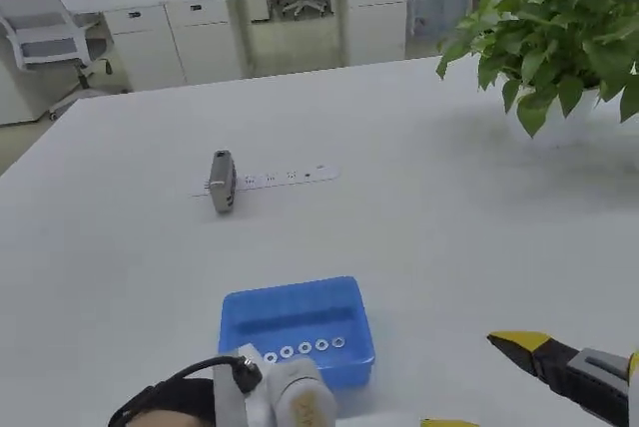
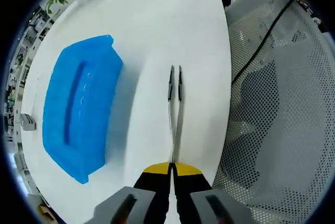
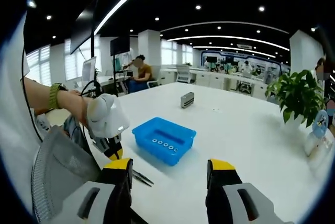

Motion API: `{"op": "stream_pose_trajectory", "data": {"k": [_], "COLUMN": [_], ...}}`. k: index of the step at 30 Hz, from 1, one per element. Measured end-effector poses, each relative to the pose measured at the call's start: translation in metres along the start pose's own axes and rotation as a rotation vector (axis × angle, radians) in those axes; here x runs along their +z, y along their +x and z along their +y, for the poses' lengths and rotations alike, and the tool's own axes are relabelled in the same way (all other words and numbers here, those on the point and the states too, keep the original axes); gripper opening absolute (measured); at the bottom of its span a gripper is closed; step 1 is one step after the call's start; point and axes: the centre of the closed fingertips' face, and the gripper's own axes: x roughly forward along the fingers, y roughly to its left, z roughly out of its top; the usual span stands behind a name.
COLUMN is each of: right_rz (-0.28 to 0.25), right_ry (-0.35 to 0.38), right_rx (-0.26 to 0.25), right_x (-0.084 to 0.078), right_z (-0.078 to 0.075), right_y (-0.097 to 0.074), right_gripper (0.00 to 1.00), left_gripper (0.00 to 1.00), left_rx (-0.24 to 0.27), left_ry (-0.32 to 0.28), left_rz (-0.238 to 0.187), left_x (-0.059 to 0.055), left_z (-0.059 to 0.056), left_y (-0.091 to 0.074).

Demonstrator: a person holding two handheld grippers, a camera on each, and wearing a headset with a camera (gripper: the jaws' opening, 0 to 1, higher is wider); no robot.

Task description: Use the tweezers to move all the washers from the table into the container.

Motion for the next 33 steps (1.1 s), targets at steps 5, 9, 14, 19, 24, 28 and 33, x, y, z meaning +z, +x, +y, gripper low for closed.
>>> {"op": "stream_pose_trajectory", "data": {"k": [5,9,14,19,24,28,33], "right_rz": [0.007,0.005,-0.016,-0.048,-0.06,-0.108,-0.163], "right_ry": [0.018,0.015,0.052,0.012,-0.114,-0.063,-0.037], "right_rx": [0.012,-0.006,-0.024,-0.011,-0.007,-0.022,-0.041], "right_x": [-0.002,0.0,0.0,0.01,0.025,0.035,0.044], "right_z": [-0.004,-0.007,-0.015,-0.02,-0.018,-0.02,-0.022], "right_y": [0.004,0.006,0.008,0.004,0.002,0.001,-0.004], "right_gripper": [0.55,0.56,0.59,0.65,0.71,0.77,0.88], "left_gripper": [0.01,0.12,0.31,0.44,0.59,0.73,0.91], "left_rx": [0.025,0.053,0.174,0.303,0.419,0.467,0.56], "left_ry": [-0.273,-0.385,-0.565,-0.63,-0.671,-0.714,-0.723], "left_rz": [-0.254,-0.395,-0.7,-0.879,-1.029,-1.147,-1.245], "left_x": [0.006,-0.002,-0.004,-0.01,-0.009,-0.009,-0.01], "left_z": [0.005,0.005,0.016,0.02,0.024,0.027,0.03], "left_y": [-0.015,-0.037,-0.087,-0.126,-0.156,-0.174,-0.192]}}
